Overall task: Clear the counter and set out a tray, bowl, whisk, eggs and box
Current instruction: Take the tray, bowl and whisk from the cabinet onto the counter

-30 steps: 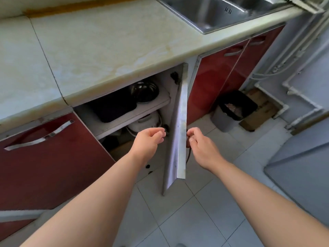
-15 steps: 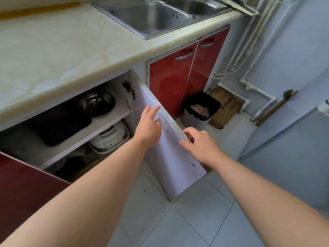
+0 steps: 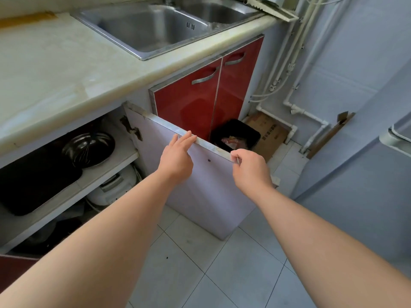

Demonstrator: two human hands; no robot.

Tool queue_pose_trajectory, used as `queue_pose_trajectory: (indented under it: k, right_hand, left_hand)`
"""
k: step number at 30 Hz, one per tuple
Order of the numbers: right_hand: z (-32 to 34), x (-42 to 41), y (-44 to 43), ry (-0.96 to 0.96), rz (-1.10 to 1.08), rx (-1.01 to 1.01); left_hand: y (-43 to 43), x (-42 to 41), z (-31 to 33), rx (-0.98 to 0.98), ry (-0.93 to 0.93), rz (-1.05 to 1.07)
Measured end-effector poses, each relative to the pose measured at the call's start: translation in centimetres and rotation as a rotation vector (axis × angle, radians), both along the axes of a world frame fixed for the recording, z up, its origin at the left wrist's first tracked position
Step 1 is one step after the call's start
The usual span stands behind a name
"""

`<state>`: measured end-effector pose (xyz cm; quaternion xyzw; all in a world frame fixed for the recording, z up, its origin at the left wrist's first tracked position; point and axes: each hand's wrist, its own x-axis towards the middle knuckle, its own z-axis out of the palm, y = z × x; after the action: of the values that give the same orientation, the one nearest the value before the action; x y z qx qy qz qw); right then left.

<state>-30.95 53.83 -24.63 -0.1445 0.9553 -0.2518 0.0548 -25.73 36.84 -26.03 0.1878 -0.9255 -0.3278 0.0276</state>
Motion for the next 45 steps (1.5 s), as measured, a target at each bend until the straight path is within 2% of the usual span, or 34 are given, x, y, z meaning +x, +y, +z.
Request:
queue_pose_trajectory:
  k: [7, 9, 14, 23, 29, 35, 39, 42, 45]
  right_hand:
    - [-0.5, -2.4, -0.2, -0.022, -0.043, -0.103]
    - [-0.5, -2.3, -0.4, -0.027, -0.058, -0.126]
    - [0.3, -1.2, -1.6, 0.023, -0.02, -0.216]
    - [0.7, 2.6, -7.5, 0.042, 0.148, -0.24]
    - [-1.8, 6.5, -12.6, -0.062, 0.227, -0.242]
    - [-5.3, 10.6, -18.6, -0.173, 0.276, -0.257]
    - [-7.9, 12.7, -22.8, -0.226, 0.303, -0.257]
    - [-10.5, 13.6, -26.1, -0.366, 0.299, -0.31]
    - [-13.5, 14.2, -29.8, -0.547, 0.196, -0.405]
  left_hand:
    - [0.0, -1.7, -0.1, 0.094, 0.006, 0.027]
    - [0.1, -1.4, 0.5, 0.181, 0.024, 0.052]
    - [0.8, 0.4, 1.7, 0.43, 0.117, 0.263]
    - [-3.0, 6.6, 0.3, 0.53, 0.15, 0.51]
    - [-7.8, 12.3, -1.7, 0.714, 0.138, 0.741]
    - [-12.9, 17.4, -4.9, 0.775, 0.078, 0.865]
    - [-16.4, 19.6, -7.5, 0.913, 0.143, 1.047]
    - [-18.6, 20.8, -8.9, 0.932, 0.139, 1.111]
    - [-20.8, 21.7, -10.9, 0.951, 0.191, 1.167]
